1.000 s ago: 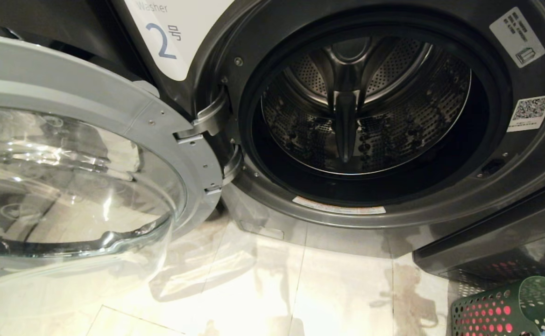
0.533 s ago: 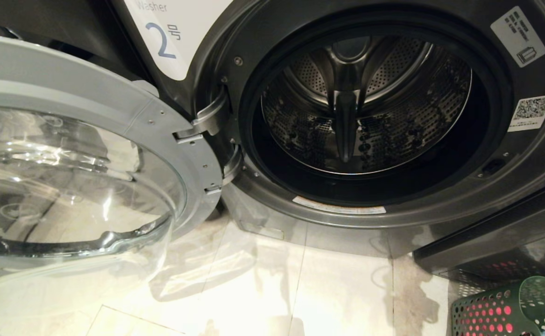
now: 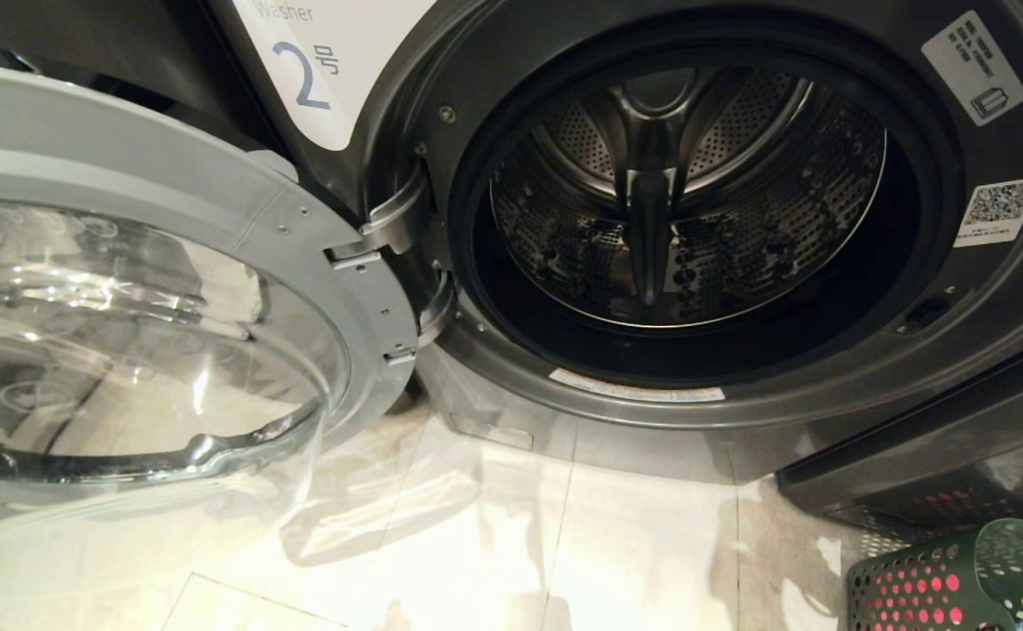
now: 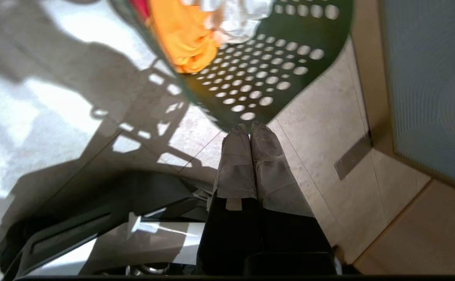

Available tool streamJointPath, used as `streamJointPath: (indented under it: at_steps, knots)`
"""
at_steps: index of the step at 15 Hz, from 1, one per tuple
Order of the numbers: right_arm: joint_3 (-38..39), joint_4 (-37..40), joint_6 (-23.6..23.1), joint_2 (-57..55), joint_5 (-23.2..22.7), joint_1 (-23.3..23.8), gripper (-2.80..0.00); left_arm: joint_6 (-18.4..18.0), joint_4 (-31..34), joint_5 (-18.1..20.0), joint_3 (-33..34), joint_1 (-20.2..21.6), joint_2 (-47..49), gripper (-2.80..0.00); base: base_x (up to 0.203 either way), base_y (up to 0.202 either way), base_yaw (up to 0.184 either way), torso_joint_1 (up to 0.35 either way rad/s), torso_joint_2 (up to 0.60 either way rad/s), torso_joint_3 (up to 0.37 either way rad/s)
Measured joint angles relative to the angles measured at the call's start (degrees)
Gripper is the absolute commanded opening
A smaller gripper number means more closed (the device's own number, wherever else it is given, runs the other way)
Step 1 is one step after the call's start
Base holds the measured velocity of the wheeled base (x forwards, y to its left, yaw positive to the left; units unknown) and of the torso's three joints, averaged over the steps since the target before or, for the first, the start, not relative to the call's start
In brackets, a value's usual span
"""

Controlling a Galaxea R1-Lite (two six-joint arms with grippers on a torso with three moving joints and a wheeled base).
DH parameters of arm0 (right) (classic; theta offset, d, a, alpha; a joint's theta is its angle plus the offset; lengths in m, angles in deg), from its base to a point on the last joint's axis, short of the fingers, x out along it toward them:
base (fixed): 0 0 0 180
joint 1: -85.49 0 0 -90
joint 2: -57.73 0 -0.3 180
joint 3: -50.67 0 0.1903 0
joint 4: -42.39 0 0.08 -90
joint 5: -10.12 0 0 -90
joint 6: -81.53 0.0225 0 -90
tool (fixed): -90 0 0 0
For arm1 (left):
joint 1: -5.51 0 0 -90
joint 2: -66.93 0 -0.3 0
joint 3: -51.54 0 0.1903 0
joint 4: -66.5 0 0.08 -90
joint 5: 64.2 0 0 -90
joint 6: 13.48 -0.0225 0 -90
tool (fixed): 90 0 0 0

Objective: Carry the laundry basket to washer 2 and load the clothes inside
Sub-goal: Place the clothes into the washing machine

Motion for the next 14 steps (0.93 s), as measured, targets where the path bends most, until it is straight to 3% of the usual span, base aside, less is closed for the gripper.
streamJointPath:
  at_steps: [3,5,9,12,14]
  knots:
    - [0.44,-0.1,-10.9,3.59,-2.74,15.57,-2.8,0.0,0.0,0.0,0.0,0.0,0.0,-2.8,0.0,0.0,0.0,0.0,0.0,0.0]
    - [0.35,-0.17,-17.56,4.41,-4.87,21.42,-2.8,0.0,0.0,-0.02,0.0,0.0,0.0,-2.8,0.0,0.0,0.0,0.0,0.0,0.0]
    - [0.77,-3.14,-18.42,-4.33,-9.97,23.52,-2.8,0.0,0.0,0.0,0.0,0.0,0.0,-2.8,0.0,0.0,0.0,0.0,0.0,0.0]
    - [0.85,-12.97,-19.27,-17.69,-12.26,24.11,-2.8,0.0,0.0,-0.02,0.0,0.0,0.0,-2.8,0.0,0.0,0.0,0.0,0.0,0.0]
    - [0.05,-21.54,-23.95,-26.98,-13.47,26.1,-2.8,0.0,0.0,-0.03,0.0,0.0,0.0,-2.8,0.0,0.0,0.0,0.0,0.0,0.0]
